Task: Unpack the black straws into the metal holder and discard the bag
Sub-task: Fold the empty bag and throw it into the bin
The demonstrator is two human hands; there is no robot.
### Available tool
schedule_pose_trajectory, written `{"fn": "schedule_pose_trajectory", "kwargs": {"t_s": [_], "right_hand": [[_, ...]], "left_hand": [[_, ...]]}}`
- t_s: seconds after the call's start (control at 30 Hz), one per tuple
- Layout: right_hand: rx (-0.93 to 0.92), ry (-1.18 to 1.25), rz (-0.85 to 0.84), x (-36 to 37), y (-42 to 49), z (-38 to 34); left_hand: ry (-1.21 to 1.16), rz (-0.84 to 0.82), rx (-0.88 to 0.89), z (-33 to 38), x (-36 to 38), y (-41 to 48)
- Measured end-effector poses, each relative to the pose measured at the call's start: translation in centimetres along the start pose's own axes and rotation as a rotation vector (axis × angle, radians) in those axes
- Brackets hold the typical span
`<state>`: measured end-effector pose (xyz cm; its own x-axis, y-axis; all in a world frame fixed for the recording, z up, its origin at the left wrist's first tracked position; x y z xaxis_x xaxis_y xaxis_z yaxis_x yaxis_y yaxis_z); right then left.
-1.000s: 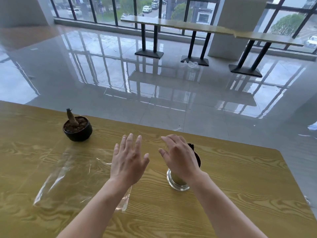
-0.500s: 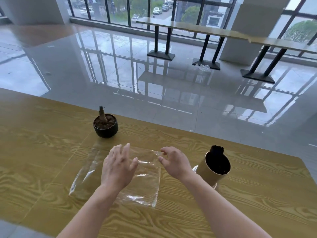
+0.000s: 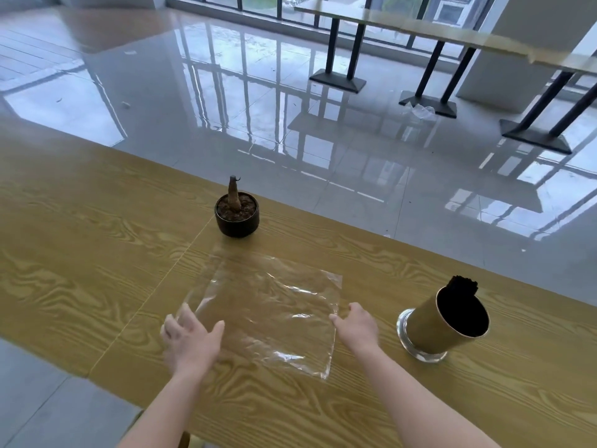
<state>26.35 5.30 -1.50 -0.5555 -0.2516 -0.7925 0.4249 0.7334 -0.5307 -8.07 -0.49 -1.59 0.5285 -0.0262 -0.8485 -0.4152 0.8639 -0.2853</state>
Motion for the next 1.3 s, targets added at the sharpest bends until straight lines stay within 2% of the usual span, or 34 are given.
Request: {"fn": "schedule_pose_trajectory", "kwargs": {"t_s": [0.1, 0.2, 0.3, 0.43, 0.5, 0.7, 0.8, 0.9, 1.03, 1.13, 1.3], "right_hand": [[0.076, 0.018, -0.048, 1.2, 0.2, 0.7], [0.130, 0.097, -0.076, 1.9, 0.2, 1.0], [0.191, 0.241, -0.097, 2.8, 0.3, 1.1], [0.269, 0.494, -0.205, 4.2, 0.4, 1.5], [0.253, 0.560, -0.242, 4.6, 0.1, 1.2], [0.188, 0.689, -0.330, 3.8, -0.5, 0.3], [0.177, 0.732, -0.350, 3.1, -0.4, 0.1], [0.147, 0.714, -0.351, 2.8, -0.7, -0.3], [0.083, 0.582, -0.279, 2.1, -0.9, -0.4], [-0.030, 0.378, -0.141, 1.0, -1.2, -0.9], [-0.158, 0.217, -0.009, -0.1, -2.5, -2.2]], "left_hand": [[-0.234, 0.020, -0.190, -2.1, 0.1, 1.2], [-0.330, 0.002, -0.245, -3.1, 0.5, 2.4], [-0.333, 0.003, -0.278, -3.7, 0.9, 3.0], [-0.187, 0.019, -0.359, -4.3, 0.8, 2.7], [-0.240, 0.003, -0.395, -4.5, 1.2, 2.6], [-0.563, 0.180, -0.553, -5.2, 1.4, 2.1], [-0.661, 0.152, -0.620, -5.6, 2.5, 0.7], [-0.926, 0.110, -0.650, -5.0, 5.0, -0.3], [-1.179, 0.191, -0.767, -4.9, 5.9, 0.4], [-0.999, 0.265, -0.612, -4.8, 4.5, 1.2], [-0.686, 0.410, -0.018, -0.7, 0.0, -0.7]]}}
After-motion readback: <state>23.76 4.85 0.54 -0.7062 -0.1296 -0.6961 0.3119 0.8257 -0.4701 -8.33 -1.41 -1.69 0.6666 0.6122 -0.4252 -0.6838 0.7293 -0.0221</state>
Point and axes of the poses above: each hand's wrist, its own y-axis towards the middle knuckle, its own x-axis out of the palm, z = x × y, the point moved 6 cm from there along y, towards the middle knuckle, and after that the axes turned 11 degrees about x, right-handed, at the moved point
